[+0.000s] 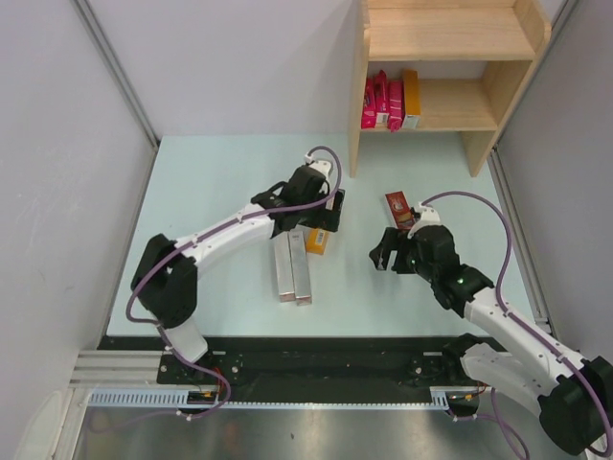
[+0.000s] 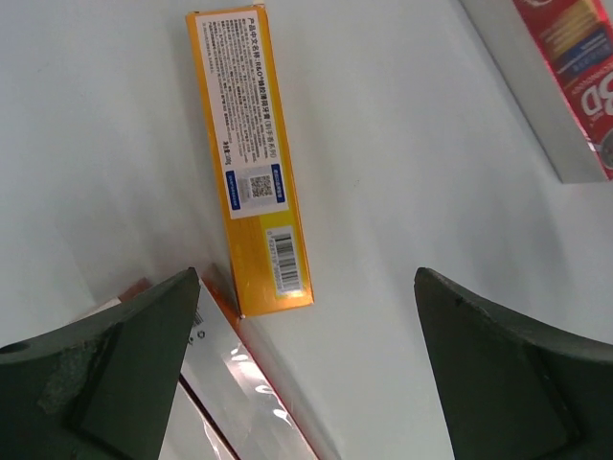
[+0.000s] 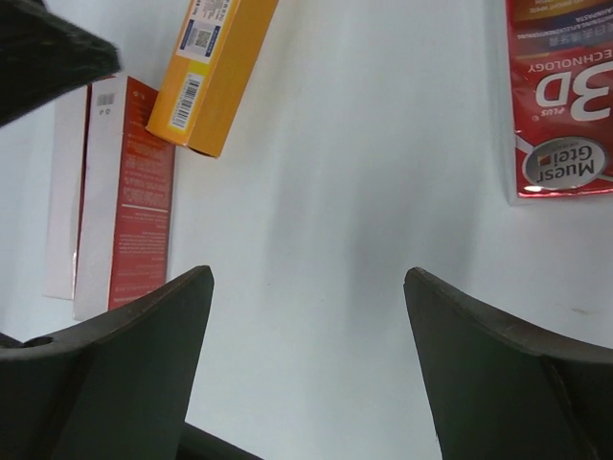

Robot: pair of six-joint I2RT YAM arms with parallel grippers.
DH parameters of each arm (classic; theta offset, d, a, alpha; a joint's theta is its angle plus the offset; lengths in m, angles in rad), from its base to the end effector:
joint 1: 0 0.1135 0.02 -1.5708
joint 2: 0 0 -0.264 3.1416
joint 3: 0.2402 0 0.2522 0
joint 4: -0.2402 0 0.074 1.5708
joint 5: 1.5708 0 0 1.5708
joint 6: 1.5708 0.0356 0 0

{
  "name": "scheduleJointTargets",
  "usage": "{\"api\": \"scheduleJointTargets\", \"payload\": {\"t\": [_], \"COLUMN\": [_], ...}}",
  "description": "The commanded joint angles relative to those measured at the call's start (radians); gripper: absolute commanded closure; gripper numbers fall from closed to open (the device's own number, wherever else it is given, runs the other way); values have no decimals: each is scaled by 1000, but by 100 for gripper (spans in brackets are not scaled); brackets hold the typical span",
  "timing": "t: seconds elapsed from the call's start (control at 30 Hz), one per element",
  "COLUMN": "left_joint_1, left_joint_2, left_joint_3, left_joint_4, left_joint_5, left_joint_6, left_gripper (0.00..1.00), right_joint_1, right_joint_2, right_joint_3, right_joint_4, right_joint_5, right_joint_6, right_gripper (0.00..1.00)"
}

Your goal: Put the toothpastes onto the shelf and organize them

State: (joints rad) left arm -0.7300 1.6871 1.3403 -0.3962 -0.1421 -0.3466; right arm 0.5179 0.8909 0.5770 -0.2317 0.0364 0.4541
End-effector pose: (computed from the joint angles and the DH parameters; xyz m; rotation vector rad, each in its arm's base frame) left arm 0.2879 -0.2509 0.2750 0.3732 2.3056 -0.3831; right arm 0.1737 0.0975 0.2434 -0.0468 2.1628 0.5338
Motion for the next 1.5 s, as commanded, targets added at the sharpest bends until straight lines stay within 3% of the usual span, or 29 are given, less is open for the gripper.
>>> {"api": "scheduleJointTargets", "payload": {"t": [0.0,0.4,0.8,0.87,1.1,1.47], "left_joint_1": [33,67,92,95,100,127], "left_joint_2": [113,374,536,539,533,360], "left_joint_3": [98,341,461,459,428,301], "left_joint_4": [-32,-113,-168,-164,-132,-35], "left_joint_5": [53,59,64,67,84,159], "left_joint_6": [31,41,32,32,35,-9], "left_gripper": [0,3,14,18,55,56], "right_joint_1": [34,145,185,186,192,203], "right_joint_2": [0,3,-1,-1,6,-17], "right_joint_3": [-3,-3,-3,-3,-3,-3], "right_joint_4": [72,68,60,60,60,66], "right_joint_5": [10,77,100,103,109,115], "right_joint_6": [41,70,78,78,80,87], "right_gripper": [13,14,13,14,14,13]}}
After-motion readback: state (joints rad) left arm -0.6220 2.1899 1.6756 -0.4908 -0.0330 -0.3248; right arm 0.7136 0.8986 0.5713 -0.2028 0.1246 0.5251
